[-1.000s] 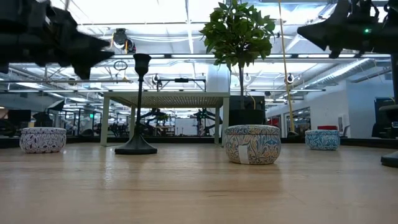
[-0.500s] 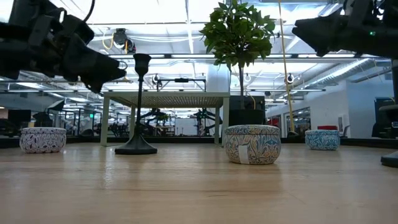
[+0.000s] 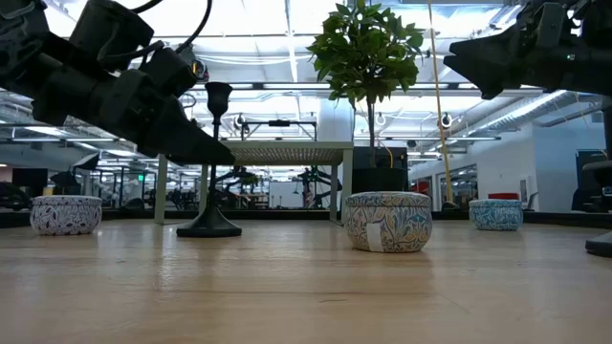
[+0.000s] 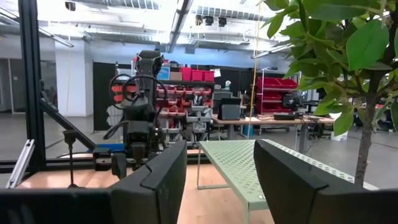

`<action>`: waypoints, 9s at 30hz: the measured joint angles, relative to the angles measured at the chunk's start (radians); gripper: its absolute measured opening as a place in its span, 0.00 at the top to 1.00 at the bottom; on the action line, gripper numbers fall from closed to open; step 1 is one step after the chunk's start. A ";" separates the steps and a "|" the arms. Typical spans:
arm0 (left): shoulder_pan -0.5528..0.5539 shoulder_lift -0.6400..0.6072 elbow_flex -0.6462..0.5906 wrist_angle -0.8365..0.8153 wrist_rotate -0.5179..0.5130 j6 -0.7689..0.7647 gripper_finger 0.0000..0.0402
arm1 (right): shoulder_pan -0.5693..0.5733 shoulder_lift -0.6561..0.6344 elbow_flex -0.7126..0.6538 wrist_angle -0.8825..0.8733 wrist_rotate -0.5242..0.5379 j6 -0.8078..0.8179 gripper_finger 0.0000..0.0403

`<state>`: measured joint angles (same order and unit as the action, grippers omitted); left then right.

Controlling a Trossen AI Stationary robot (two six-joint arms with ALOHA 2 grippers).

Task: Pick & Place candle stick holders
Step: Put the top left black candle holder on the shelf, then put the right black candle holder on the shelf aligned with the black candle holder

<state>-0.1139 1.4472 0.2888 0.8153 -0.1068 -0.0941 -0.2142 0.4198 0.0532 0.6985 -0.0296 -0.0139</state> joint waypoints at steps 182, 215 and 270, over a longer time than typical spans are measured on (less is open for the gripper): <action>0.267 -0.290 0.621 -1.018 0.030 0.307 0.44 | 0.544 0.933 0.114 0.345 -0.517 -0.195 0.98; 0.156 -0.608 0.622 -1.050 -0.138 0.298 0.44 | 0.203 1.325 1.198 0.002 0.291 -0.080 0.99; 0.154 -0.690 0.622 -1.130 -0.131 0.272 0.44 | -0.200 1.592 1.448 -0.133 0.215 0.055 0.99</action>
<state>0.0406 0.7570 0.9105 -0.3142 -0.2377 0.1783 -0.4141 2.0113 1.5009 0.5653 0.1854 0.0408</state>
